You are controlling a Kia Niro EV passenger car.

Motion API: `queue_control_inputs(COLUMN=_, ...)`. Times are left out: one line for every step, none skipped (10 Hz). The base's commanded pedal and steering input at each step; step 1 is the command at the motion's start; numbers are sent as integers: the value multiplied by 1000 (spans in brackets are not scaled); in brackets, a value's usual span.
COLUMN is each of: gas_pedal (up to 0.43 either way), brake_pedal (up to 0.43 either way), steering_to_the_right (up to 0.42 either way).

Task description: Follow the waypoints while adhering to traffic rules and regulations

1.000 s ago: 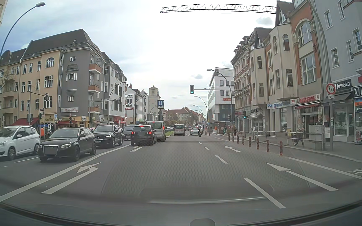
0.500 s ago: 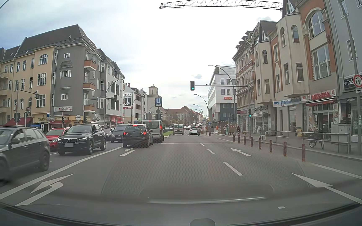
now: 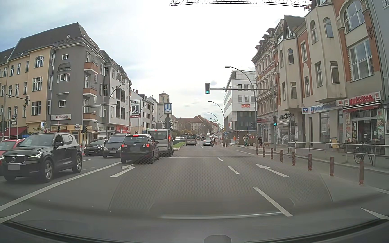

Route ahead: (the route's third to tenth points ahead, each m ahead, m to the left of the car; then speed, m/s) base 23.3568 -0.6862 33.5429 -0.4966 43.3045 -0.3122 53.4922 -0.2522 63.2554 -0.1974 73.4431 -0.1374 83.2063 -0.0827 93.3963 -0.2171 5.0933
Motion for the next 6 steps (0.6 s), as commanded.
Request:
queue_control_inputs(gas_pedal=28, brake_pedal=0, steering_to_the_right=2)
queue_control_inputs(gas_pedal=28, brake_pedal=0, steering_to_the_right=2)
queue_control_inputs(gas_pedal=39, brake_pedal=0, steering_to_the_right=2)
queue_control_inputs(gas_pedal=59, brake_pedal=0, steering_to_the_right=2)
queue_control_inputs(gas_pedal=59, brake_pedal=0, steering_to_the_right=2)
queue_control_inputs(gas_pedal=59, brake_pedal=0, steering_to_the_right=2)
